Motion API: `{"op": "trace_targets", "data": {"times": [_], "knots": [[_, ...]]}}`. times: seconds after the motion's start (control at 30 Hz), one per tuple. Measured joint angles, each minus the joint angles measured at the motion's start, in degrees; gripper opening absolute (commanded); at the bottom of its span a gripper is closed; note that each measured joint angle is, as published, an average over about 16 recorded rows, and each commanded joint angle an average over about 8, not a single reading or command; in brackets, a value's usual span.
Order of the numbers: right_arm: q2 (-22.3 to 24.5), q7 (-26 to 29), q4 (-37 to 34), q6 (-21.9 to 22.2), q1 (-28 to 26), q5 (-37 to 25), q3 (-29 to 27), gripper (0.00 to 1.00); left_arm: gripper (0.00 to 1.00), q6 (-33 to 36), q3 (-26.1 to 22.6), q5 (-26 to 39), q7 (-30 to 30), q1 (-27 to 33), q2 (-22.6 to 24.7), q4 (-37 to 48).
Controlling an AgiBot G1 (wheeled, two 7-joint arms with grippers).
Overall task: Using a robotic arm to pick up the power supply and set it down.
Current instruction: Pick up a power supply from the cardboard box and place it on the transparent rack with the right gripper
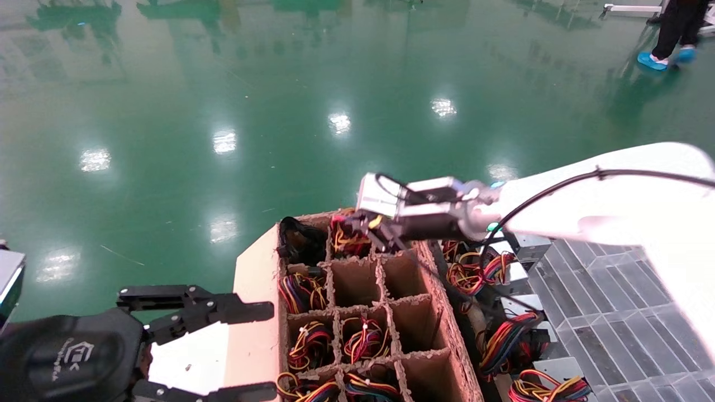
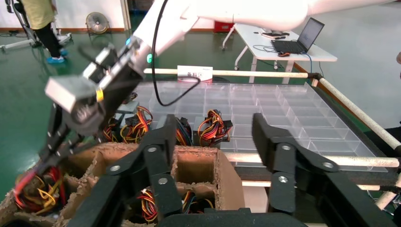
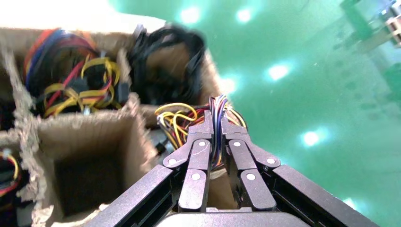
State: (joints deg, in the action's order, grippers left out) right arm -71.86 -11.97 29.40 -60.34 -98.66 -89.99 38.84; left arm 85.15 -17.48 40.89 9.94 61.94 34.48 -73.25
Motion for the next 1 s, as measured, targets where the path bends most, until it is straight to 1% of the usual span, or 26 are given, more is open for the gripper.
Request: {"op": "trace_targets", "data": {"times": [0.27, 0.47, 0.6, 0.8, 1.0], "knots": [[6.04, 4.57, 8.29, -3.31, -1.33, 4.24, -3.16, 0.00, 1.00, -0.01, -0.02, -0.01, -0.01, 0.00, -0.01, 0.00], [11.86, 8.85, 15.88, -4.72, -2.62, 7.09, -5.96, 0.00, 1.00, -0.01, -0.03, -0.02, -0.02, 0.01, -0.01, 0.00], [15.88, 11.33, 19.52, -5.58, -3.97, 8.72, -7.82, 0.00, 1.00, -0.02, -0.04, -0.03, -0.02, 0.01, -0.02, 0.00], [21.79, 13.07, 21.50, -7.51, -6.63, 9.92, -9.91, 0.00, 1.00, -0.03, -0.06, -0.04, -0.03, 0.01, -0.02, 0.00], [27.57, 12.25, 20.06, -10.88, -9.61, 9.54, -10.81, 0.00, 1.00, -0.03, -0.07, -0.05, -0.04, 0.02, -0.03, 0.00]]}}
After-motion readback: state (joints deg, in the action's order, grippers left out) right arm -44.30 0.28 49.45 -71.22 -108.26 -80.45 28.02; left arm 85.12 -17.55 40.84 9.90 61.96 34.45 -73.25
